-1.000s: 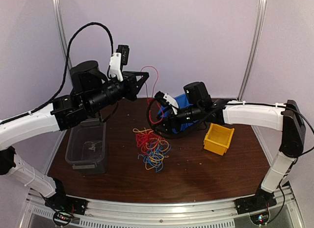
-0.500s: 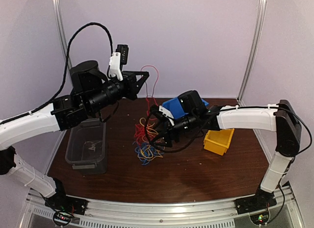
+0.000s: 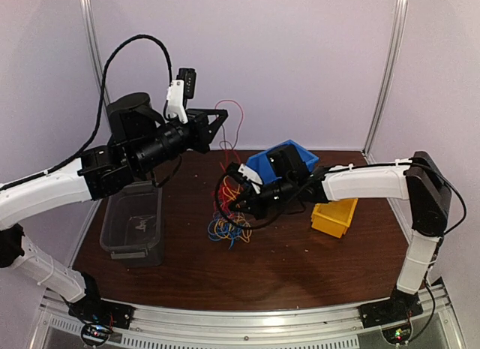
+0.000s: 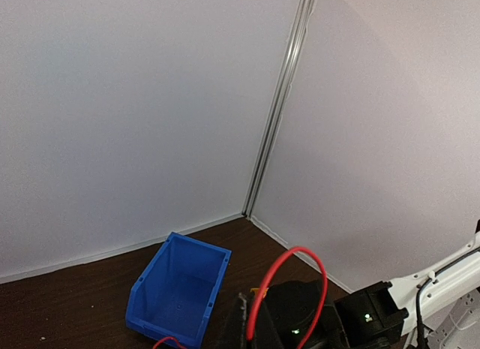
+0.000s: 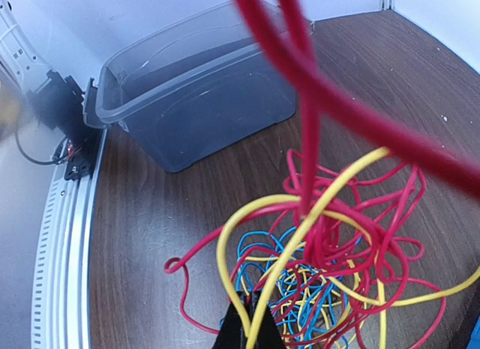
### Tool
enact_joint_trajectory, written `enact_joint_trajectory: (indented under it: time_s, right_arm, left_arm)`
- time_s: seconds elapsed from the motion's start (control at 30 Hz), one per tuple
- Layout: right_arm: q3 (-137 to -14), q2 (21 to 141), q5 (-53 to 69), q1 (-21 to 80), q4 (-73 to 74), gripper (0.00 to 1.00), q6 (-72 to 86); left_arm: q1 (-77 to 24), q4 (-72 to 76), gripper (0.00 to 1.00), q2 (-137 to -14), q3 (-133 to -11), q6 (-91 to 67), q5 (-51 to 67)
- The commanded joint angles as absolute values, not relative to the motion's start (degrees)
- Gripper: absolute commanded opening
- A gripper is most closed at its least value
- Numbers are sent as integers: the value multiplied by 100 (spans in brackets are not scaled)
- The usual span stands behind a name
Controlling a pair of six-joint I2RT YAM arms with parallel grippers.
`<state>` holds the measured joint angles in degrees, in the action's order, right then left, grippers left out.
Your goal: Untangle the cables
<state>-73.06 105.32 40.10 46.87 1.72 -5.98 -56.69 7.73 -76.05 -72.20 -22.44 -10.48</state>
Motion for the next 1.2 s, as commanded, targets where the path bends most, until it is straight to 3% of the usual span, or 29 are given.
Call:
enact_joint_trajectory:
  time_s: [0.0, 0.6, 0.87, 1.03, 1.07, 1.17]
  right_arm:
    - [-7004, 10367, 3821, 4688, 71, 0, -665]
    - [-6564, 11006, 4297, 4059, 159, 0, -213]
    - [-6625, 11088, 4249, 3900, 345, 0, -244]
    - [-6601, 10420, 4588, 3898, 725, 0, -868]
    - [-6597, 10235, 4736, 3897, 833, 3, -1108]
    - [-6733, 9728, 4994, 3905, 1262, 30, -1587]
  left_arm:
    - [-5685, 1177, 0, -7420, -7257, -2115, -1214]
    - [-5678, 144, 0, -7318, -9864, -226, -2081]
    - [-5676, -254, 0, -7312, -10539, 245, -2488]
    - [-5678, -396, 0, -7348, -10119, -72, -2052]
    - [-5678, -397, 0, -7343, -9966, -203, -1936]
    - [-5678, -306, 0, -7306, -9489, -494, -1567]
